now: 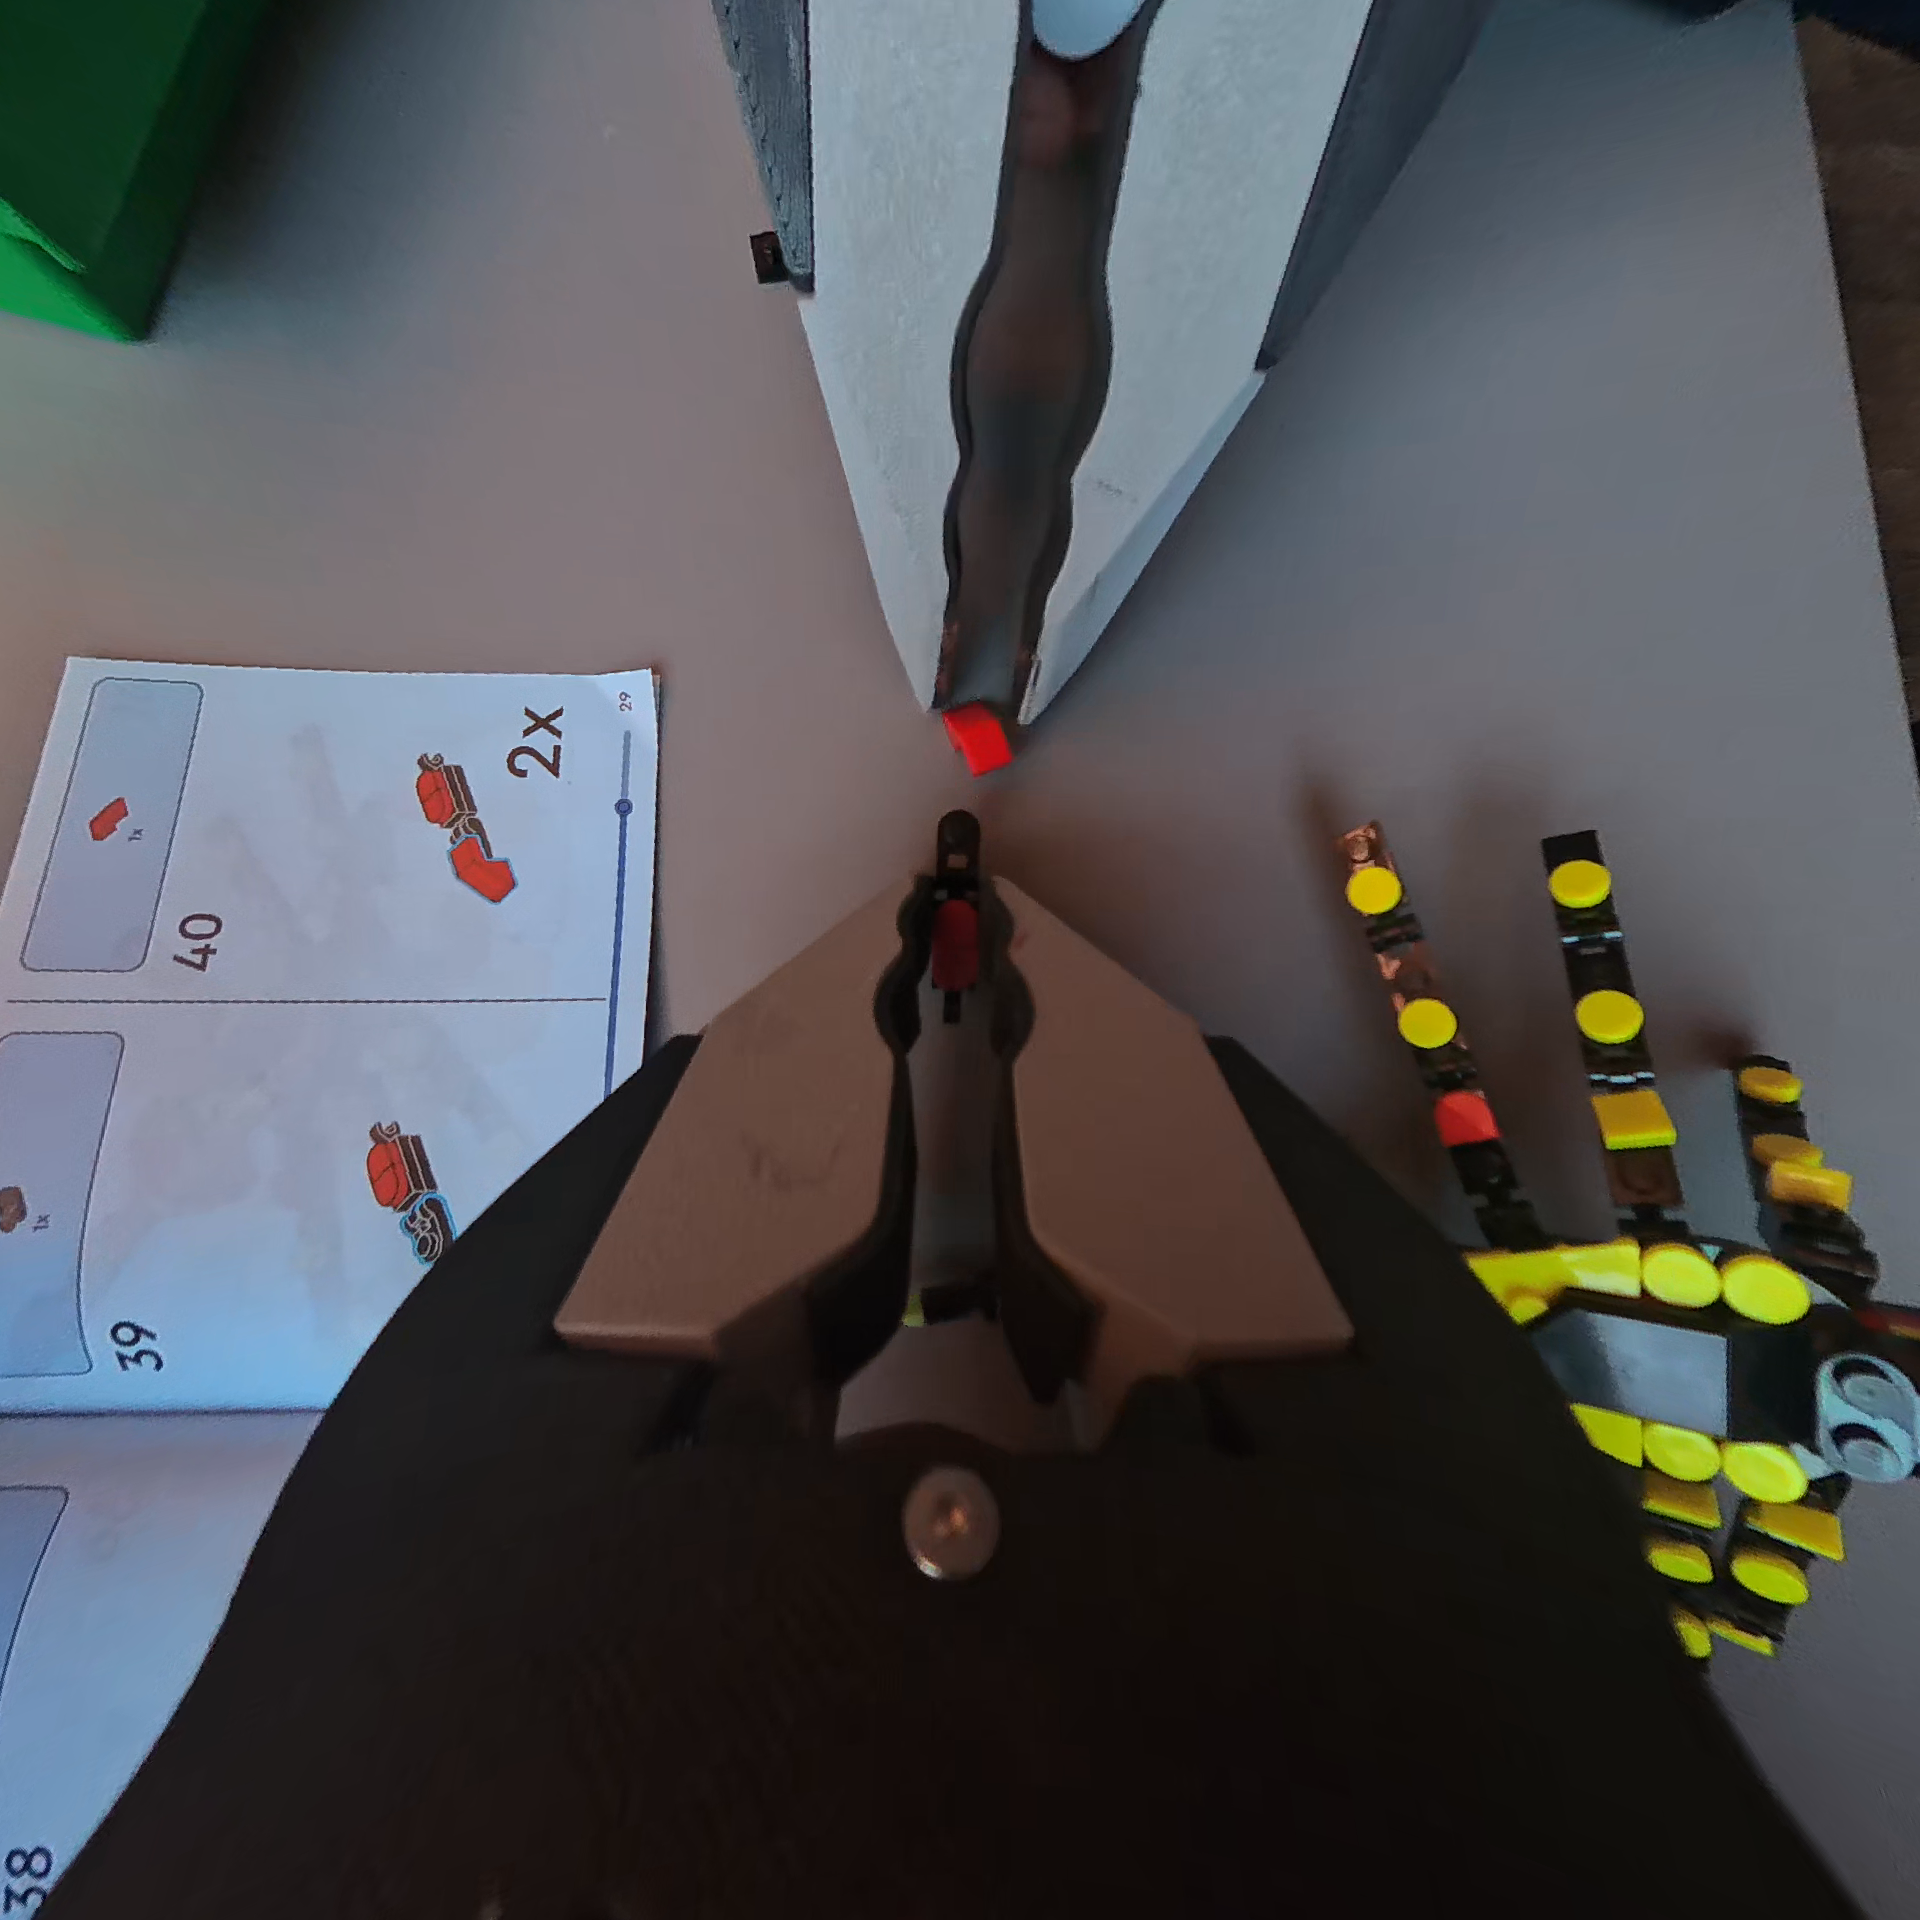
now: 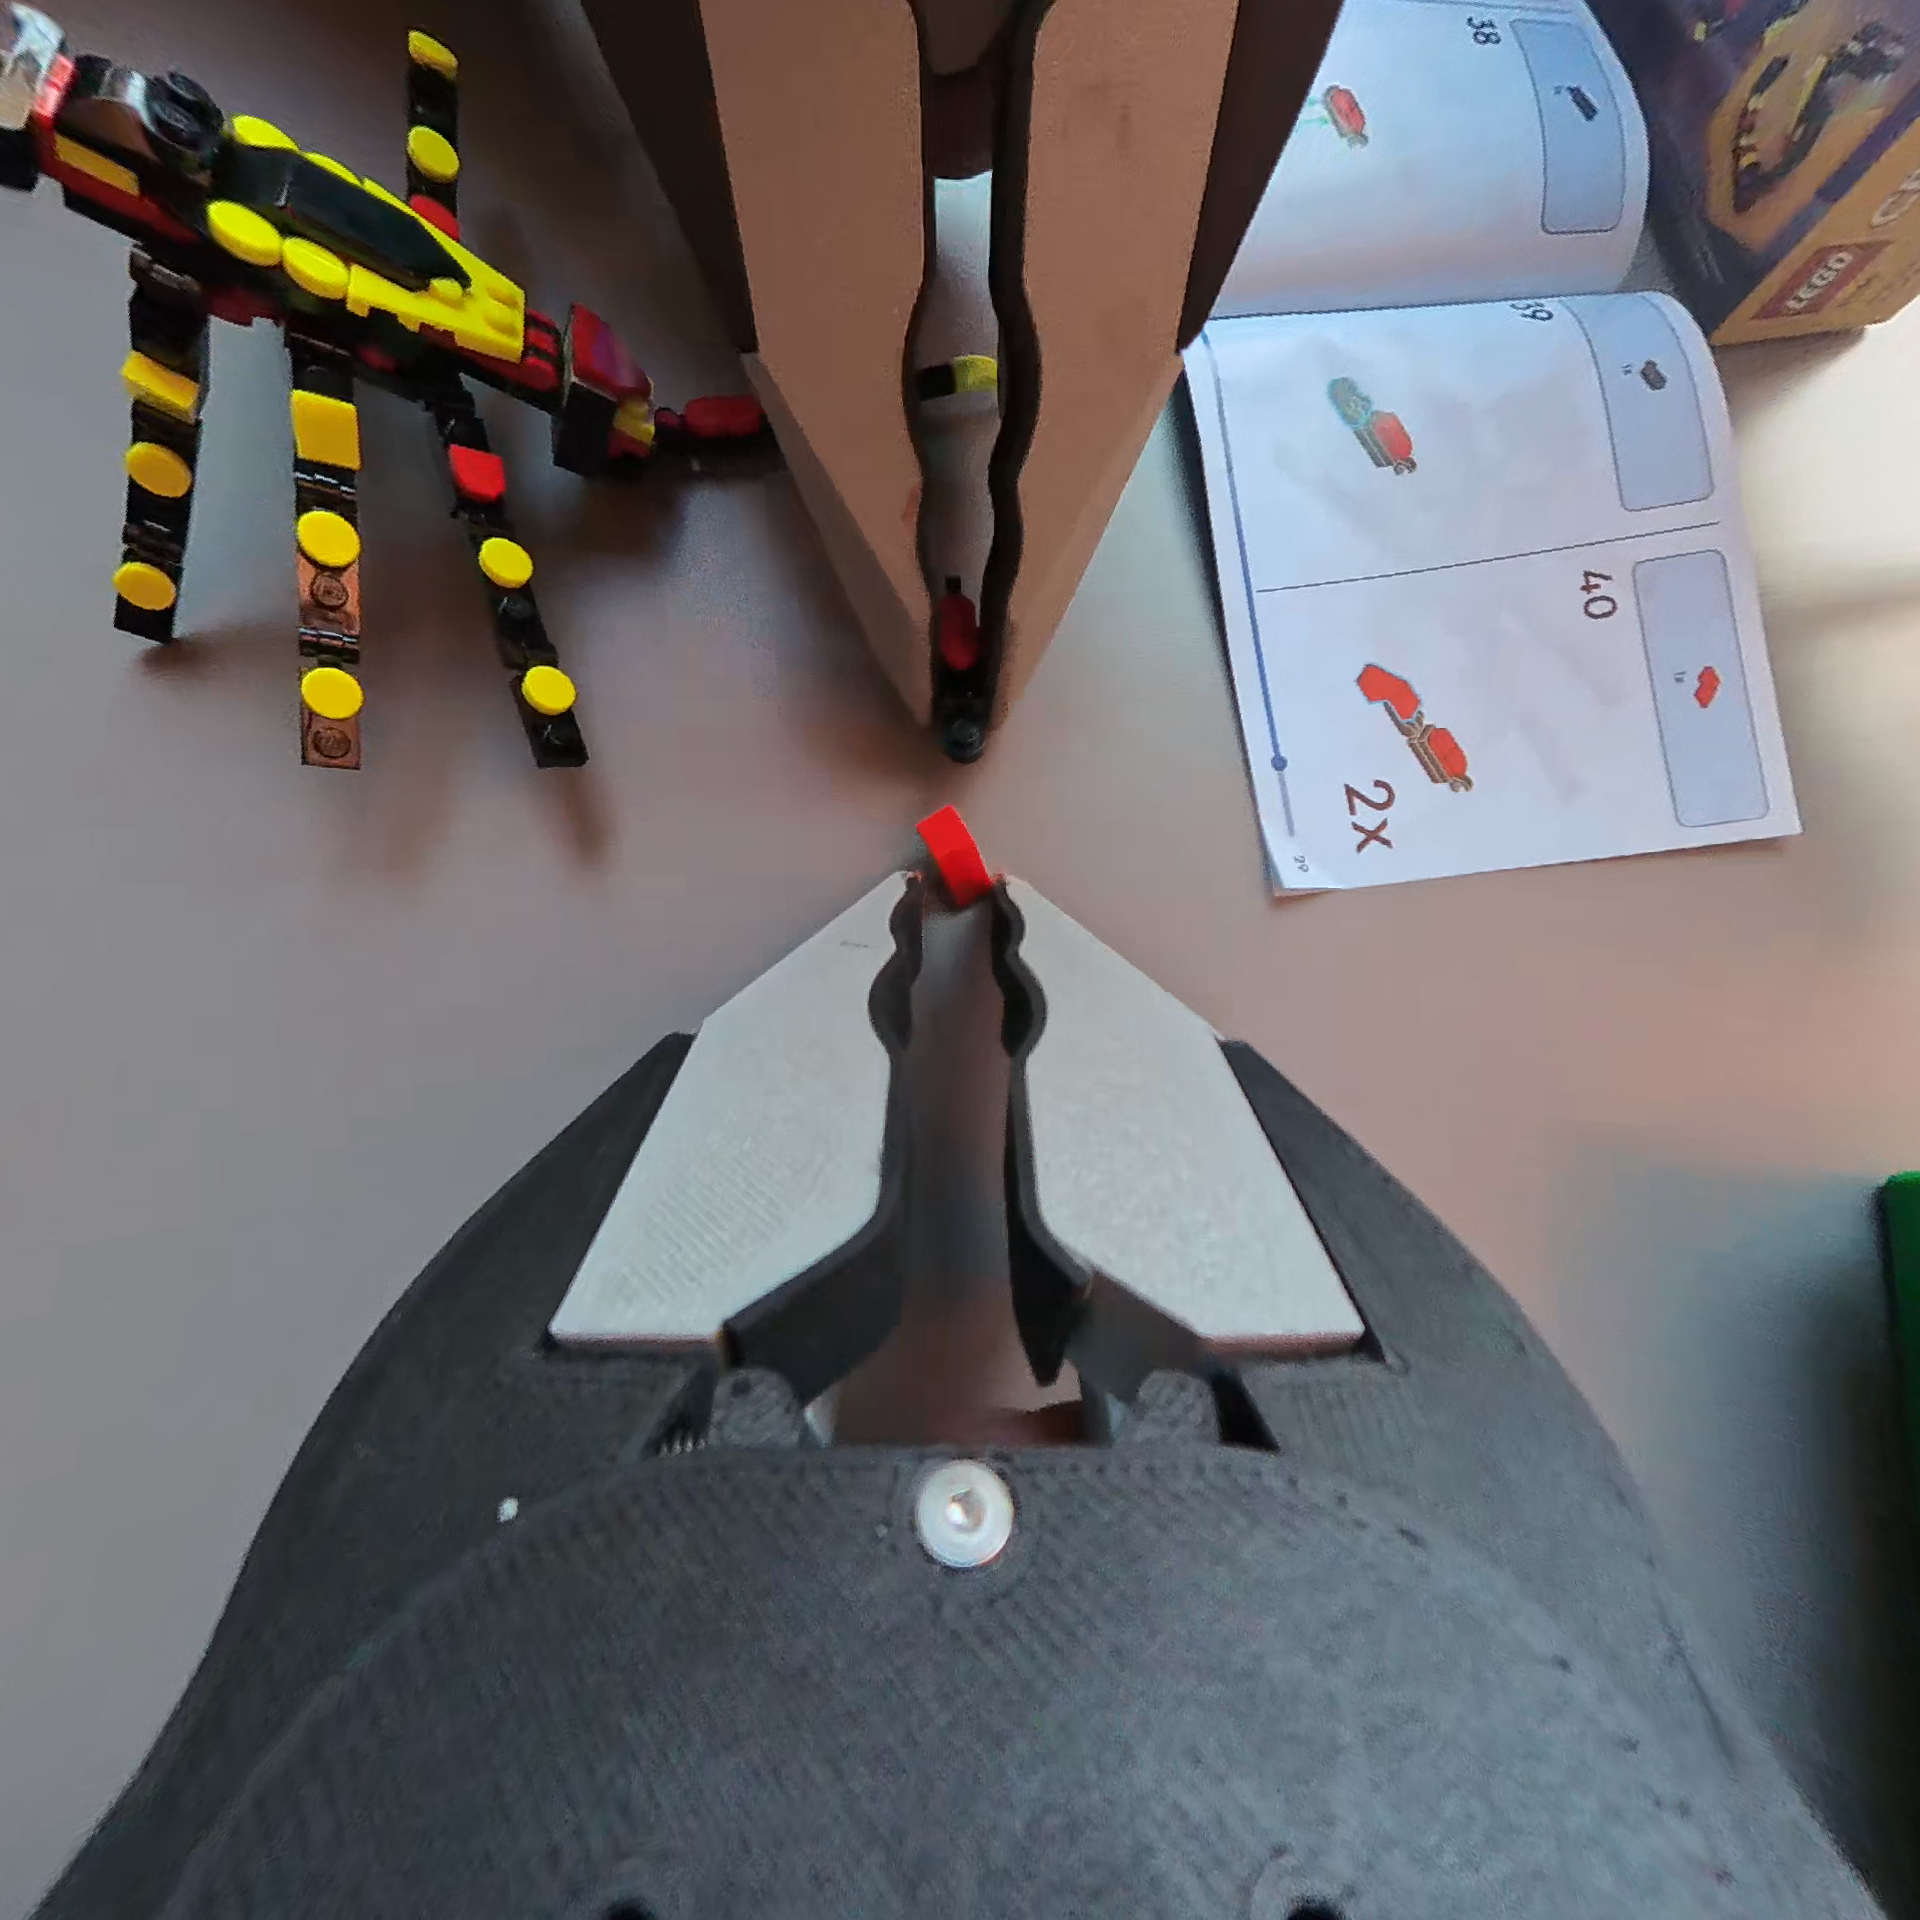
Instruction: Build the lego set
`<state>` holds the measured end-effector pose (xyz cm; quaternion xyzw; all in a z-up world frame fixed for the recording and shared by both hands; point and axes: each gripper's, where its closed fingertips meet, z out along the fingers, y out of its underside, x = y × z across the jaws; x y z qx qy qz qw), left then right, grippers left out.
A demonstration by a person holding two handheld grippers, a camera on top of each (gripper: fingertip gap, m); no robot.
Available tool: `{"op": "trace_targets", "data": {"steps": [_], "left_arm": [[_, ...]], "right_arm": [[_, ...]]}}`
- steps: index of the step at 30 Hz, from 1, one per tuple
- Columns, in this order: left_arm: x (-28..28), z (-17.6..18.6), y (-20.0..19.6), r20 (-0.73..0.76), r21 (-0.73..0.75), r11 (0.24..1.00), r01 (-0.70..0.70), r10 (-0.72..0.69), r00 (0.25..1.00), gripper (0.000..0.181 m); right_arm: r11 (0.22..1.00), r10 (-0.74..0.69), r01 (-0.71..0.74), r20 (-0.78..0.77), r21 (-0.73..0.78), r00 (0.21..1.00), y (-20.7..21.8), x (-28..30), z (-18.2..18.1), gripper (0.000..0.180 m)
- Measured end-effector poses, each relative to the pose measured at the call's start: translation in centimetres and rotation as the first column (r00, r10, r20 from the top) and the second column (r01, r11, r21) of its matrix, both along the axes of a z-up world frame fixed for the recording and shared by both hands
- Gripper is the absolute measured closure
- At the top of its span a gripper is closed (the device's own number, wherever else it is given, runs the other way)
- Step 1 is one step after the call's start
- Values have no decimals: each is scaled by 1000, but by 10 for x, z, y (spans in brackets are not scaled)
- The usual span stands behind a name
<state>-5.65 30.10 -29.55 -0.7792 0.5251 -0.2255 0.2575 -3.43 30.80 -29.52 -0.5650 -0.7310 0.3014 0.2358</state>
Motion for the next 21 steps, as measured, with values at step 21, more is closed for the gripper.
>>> {"op": "trace_targets", "data": {"steps": [21], "left_arm": [[0,0,-1,8,5,1000,18,-18,1000,175]], "right_arm": [[998,39,-40,-38,-40,999,-5,-2,1,173]]}}
